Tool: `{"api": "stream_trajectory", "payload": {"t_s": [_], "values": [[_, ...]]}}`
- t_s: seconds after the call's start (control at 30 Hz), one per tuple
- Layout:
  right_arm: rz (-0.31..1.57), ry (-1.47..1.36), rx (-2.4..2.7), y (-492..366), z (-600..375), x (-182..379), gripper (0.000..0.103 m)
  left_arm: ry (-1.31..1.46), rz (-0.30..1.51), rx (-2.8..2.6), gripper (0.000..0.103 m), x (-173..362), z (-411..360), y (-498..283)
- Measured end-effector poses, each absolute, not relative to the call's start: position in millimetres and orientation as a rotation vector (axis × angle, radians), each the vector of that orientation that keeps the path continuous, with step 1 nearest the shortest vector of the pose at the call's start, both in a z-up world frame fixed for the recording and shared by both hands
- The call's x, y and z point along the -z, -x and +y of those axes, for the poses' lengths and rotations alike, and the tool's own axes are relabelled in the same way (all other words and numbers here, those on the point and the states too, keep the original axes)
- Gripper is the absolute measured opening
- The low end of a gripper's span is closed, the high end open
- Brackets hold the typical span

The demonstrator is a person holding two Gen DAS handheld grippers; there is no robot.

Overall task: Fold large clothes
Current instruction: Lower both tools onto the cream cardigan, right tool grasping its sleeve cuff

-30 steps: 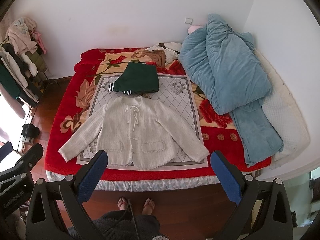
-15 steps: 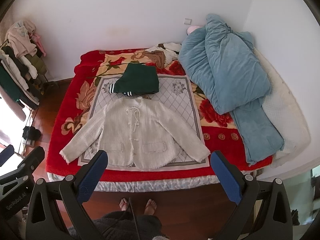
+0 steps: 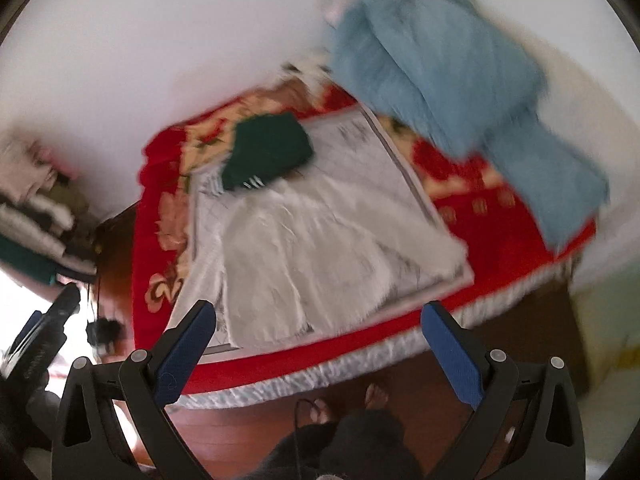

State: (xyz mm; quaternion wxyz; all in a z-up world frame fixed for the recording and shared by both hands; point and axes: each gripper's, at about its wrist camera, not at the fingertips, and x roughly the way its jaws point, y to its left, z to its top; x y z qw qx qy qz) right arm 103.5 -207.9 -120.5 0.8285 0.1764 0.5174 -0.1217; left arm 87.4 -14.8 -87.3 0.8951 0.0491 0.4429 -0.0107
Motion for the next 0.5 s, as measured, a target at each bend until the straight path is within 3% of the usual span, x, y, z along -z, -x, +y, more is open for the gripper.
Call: {"api": "stream_trajectory", "payload": {"t_s": [0.1,0.17,0.23,0.5], "values": [[1.158,-0.454,0.330,-108.6,-241.5,183.3,0.096,-0.143,0.935,0.010,0.103,120.0,-19.0,-100.0],[1.180,-0.452,0.389,-98.6,-266.1,226.1,0.063,-0.171,0.946,-0.005,0.103,144.7,-28.4,-111.3],[1.203,-0.497,0.456,-98.8,-302.6,276.3,0.054,-0.207,0.962,-0.030,0.103,175.7,-43.7,-126.4],[1.215,-1.049,0.465,-114.4,-441.9,462.4,0.063,-0.297,1.129,-0.126,0.103,307.6,-109.2,-188.8]]}}
